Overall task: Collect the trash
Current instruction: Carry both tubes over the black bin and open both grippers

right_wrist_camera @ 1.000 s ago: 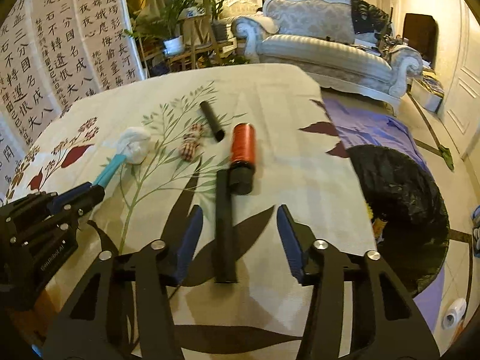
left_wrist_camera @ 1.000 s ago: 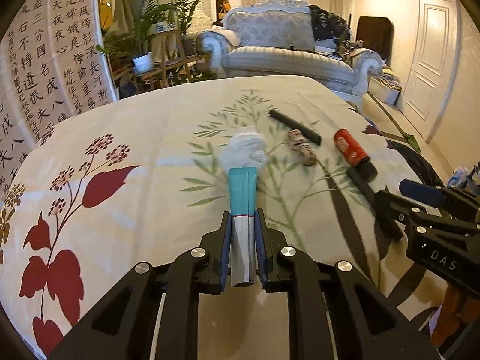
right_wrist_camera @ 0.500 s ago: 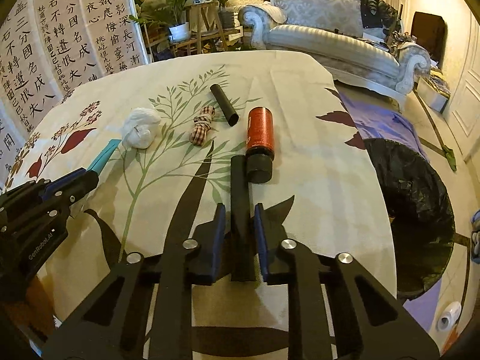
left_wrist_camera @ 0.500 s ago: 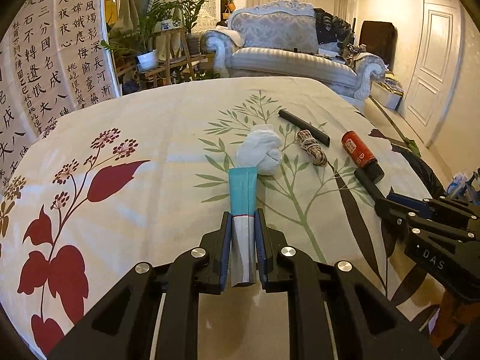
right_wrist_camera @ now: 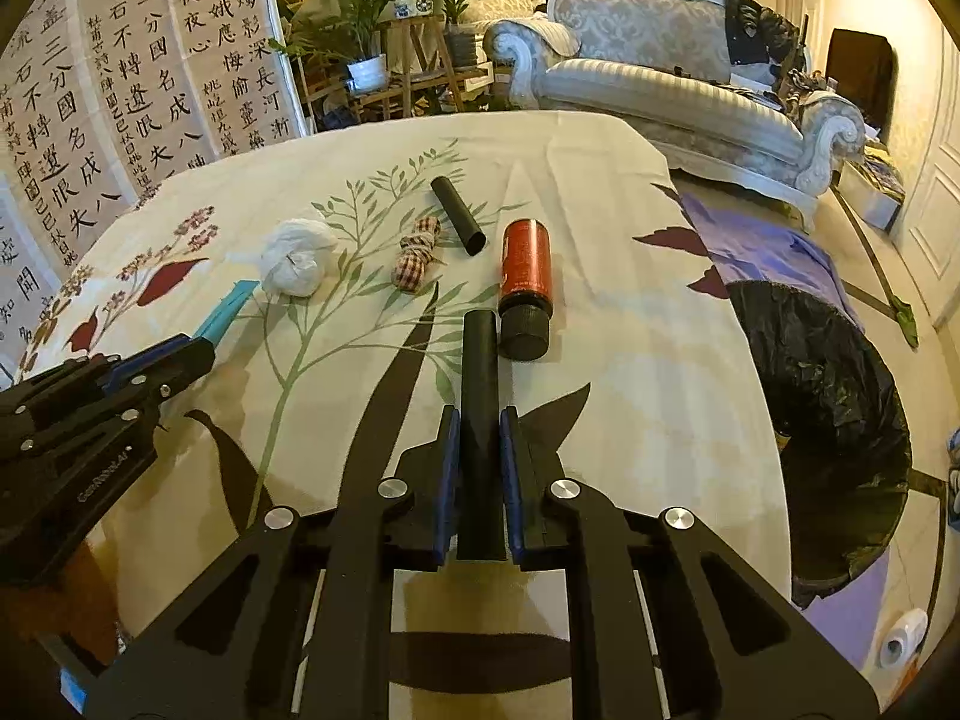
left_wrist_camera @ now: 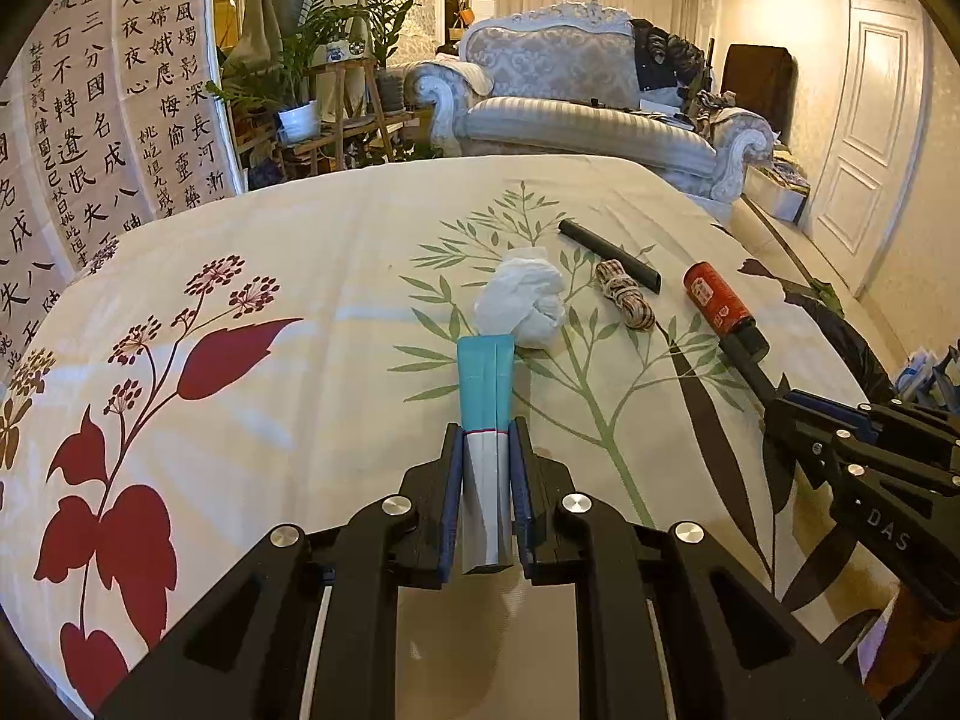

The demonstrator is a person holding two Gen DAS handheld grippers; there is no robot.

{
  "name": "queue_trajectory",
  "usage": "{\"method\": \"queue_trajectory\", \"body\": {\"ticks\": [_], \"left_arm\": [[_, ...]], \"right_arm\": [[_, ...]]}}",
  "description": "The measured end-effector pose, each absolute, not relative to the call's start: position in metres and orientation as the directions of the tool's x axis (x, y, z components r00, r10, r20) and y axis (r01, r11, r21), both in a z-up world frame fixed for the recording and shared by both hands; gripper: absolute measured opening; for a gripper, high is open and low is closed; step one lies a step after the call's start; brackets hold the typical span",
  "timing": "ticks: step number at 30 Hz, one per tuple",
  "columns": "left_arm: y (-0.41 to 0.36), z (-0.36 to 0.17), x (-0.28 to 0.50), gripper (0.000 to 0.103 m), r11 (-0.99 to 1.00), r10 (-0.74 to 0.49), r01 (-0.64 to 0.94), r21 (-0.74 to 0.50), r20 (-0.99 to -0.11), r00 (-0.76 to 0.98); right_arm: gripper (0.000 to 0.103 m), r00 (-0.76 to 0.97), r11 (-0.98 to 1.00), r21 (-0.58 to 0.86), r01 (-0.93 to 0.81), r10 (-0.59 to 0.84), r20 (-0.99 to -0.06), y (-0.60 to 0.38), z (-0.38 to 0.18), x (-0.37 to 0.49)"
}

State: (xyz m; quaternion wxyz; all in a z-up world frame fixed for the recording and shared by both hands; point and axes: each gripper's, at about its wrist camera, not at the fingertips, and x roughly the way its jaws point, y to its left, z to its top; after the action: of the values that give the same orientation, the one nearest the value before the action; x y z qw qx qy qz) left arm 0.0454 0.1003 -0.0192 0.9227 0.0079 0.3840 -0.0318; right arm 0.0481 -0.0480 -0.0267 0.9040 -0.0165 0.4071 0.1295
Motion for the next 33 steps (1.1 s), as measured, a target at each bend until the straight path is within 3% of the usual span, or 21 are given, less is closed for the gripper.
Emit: {"method": "queue_trajectory", "body": {"ticks": [16,33], "left_arm": [[0.067,0.005,0.039,0.016,0.992,-0.112,0.118,-0.035,-0.652,0.75],[-0.046,0.012,0.056,0.016,0.948,-0.27,0.317,-0.039,-0.624,0.733]], "right_arm": [[0.013,0.724,0.98,0.11,-0.165,0.196,-0.661,-0.089,0.002,0.037],[0.014,0.794,0.993,0.087,0.083,-0.013,-0.608,-0.192,0.006,0.032]]}}
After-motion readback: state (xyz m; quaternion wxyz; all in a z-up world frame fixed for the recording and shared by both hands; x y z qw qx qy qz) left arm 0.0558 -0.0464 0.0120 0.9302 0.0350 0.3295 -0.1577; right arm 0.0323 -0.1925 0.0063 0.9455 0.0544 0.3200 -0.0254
